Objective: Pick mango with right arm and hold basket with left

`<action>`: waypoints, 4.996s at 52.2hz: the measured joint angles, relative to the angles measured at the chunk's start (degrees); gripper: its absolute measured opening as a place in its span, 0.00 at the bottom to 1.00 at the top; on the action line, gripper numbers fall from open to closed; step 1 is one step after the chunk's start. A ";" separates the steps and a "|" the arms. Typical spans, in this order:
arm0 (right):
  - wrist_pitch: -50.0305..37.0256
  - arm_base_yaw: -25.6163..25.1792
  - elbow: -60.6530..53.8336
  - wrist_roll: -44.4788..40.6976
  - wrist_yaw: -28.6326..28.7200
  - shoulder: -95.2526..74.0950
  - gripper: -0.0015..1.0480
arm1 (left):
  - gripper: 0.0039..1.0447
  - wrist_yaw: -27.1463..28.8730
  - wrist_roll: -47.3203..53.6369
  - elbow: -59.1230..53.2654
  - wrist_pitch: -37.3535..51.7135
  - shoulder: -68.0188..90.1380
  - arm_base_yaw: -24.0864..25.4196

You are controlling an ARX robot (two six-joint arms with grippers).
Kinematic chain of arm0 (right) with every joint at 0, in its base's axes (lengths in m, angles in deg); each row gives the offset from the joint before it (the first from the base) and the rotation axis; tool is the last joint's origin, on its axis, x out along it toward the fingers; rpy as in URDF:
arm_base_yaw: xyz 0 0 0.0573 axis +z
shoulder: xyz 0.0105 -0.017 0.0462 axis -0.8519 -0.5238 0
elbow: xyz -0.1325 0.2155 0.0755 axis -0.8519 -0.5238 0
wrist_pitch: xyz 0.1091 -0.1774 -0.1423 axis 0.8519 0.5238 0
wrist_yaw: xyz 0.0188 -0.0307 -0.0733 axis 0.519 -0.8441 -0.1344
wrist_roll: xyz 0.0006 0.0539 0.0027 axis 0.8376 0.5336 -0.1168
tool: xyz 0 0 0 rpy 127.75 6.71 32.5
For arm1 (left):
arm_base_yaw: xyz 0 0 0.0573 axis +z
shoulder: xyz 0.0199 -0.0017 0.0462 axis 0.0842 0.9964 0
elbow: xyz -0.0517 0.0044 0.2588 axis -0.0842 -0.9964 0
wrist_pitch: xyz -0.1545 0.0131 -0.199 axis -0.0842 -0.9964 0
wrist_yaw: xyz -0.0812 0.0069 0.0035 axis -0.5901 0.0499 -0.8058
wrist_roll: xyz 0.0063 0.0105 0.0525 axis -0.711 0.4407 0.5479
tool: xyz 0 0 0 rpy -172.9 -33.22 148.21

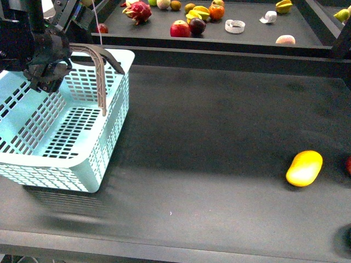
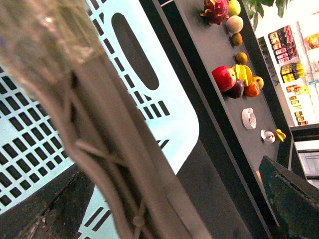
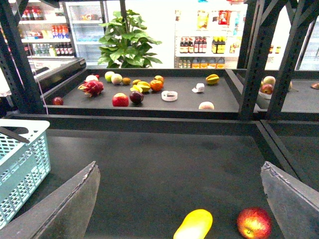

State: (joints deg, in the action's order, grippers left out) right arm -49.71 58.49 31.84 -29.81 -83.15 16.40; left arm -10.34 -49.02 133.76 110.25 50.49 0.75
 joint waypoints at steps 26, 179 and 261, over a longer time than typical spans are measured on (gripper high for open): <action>0.00 0.00 0.00 0.00 0.00 0.00 0.92 | 0.21 -1.66 -4.07 1.81 -0.17 1.99 -0.09; 0.00 0.00 0.00 0.00 0.00 0.00 0.92 | 0.05 -23.96 43.71 -47.71 27.52 -35.95 -13.46; 0.00 0.00 0.00 0.00 0.00 0.00 0.92 | 0.05 -24.09 43.74 -47.71 27.43 -35.95 -13.46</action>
State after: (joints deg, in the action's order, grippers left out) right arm -49.71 58.49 31.84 -29.81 -83.15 16.40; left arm -34.43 -5.28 86.05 137.68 14.53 -12.71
